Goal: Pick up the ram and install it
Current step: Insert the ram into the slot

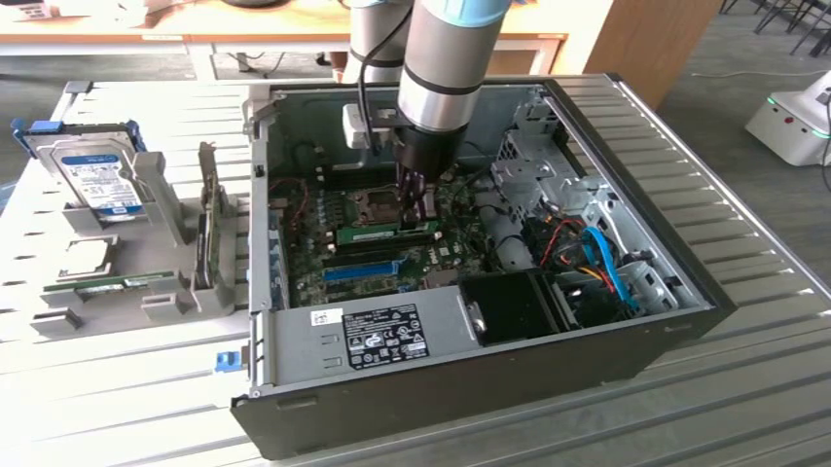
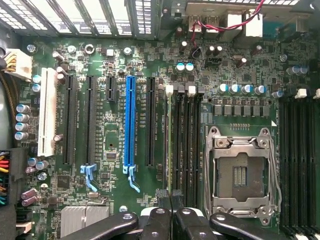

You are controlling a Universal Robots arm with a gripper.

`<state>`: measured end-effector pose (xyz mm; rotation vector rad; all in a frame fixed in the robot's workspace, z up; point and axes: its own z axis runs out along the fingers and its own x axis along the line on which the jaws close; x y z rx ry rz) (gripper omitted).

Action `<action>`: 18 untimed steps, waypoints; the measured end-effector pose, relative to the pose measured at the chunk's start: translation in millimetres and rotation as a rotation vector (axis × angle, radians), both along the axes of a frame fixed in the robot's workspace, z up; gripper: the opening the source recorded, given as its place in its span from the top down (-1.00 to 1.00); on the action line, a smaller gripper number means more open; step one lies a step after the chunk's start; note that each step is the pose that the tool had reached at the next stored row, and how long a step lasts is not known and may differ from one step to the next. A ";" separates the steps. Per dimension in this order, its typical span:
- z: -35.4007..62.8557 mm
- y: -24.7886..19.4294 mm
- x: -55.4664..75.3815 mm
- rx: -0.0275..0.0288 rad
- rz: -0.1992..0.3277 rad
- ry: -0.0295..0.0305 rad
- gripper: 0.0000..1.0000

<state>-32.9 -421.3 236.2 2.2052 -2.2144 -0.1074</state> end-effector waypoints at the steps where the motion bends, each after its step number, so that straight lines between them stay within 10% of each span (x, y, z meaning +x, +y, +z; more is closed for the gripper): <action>1: 0.0 0.0 0.0 0.0000 -0.002 -0.0001 0.76; 18: -2.6 0.0 -1.4 -0.0001 -0.007 -0.0009 0.76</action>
